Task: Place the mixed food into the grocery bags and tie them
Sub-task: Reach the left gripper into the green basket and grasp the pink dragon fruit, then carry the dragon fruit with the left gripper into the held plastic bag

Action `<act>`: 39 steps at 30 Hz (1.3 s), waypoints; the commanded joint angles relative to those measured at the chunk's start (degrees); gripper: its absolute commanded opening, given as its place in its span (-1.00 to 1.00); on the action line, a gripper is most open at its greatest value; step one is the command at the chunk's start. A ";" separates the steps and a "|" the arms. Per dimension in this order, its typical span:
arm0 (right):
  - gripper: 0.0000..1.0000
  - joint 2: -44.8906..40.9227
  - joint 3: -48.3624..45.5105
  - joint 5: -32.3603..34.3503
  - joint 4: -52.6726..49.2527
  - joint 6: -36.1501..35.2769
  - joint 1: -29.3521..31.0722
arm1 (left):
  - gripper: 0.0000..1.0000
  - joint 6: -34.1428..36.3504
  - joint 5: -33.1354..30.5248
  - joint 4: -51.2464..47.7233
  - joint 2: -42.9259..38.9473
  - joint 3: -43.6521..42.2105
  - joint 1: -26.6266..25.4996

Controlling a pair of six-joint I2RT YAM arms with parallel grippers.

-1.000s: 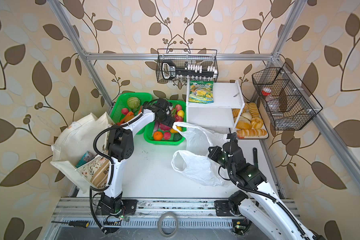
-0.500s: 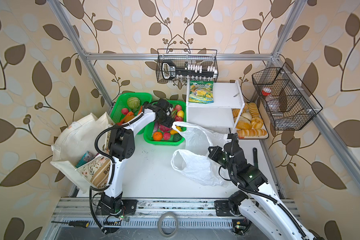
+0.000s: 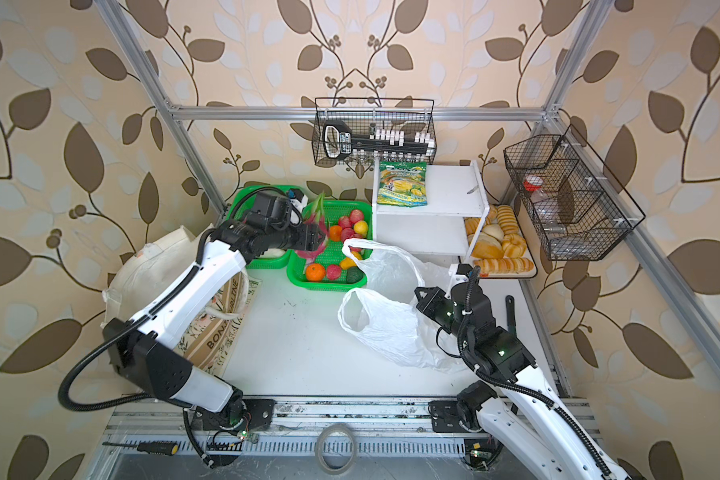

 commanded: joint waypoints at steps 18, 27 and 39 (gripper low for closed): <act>-1.00 -0.51 -3.36 -7.06 5.83 4.15 -1.00 | 0.24 -4.27 24.08 37.03 -25.12 -43.58 -5.83; -1.00 -1.03 -5.04 -7.61 7.03 5.14 -1.00 | 0.22 4.75 20.73 43.16 -22.02 -43.48 -15.70; -1.00 -1.13 -6.41 -12.22 11.48 6.90 -1.08 | 0.22 -10.46 24.40 59.46 -14.03 -40.73 -16.50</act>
